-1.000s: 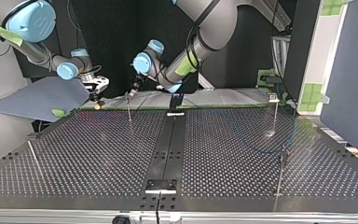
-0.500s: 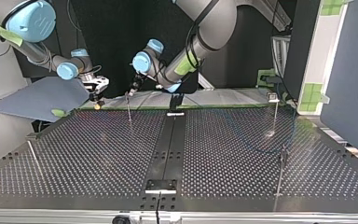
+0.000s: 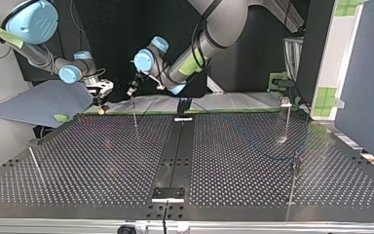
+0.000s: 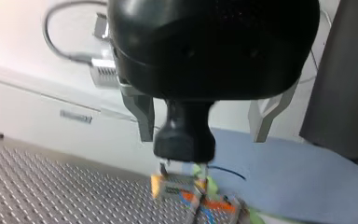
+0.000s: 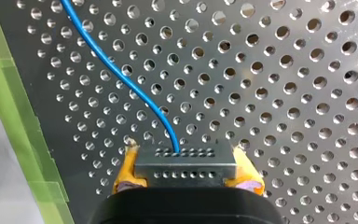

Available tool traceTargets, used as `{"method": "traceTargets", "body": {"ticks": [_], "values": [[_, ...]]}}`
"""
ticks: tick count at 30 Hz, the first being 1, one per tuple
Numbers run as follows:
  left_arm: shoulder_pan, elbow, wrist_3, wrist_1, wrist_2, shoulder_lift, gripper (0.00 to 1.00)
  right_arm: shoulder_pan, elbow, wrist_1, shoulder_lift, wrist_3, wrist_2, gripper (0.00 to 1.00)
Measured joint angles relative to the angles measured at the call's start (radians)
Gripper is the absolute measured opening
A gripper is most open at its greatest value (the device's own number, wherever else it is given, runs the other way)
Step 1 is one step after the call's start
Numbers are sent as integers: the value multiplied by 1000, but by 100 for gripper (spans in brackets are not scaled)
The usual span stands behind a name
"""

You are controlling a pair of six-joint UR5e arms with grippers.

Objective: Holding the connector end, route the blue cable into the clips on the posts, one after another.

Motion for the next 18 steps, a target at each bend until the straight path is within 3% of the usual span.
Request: {"method": "traceTargets", "body": {"ticks": [13, 18], "values": [[4, -128, -4, 121, -111, 128, 98, -1, 0, -1, 0, 0, 0, 0], [6, -179, -30, 164, -162, 180, 98, -1, 1, 0, 1, 0, 0, 0]]}}
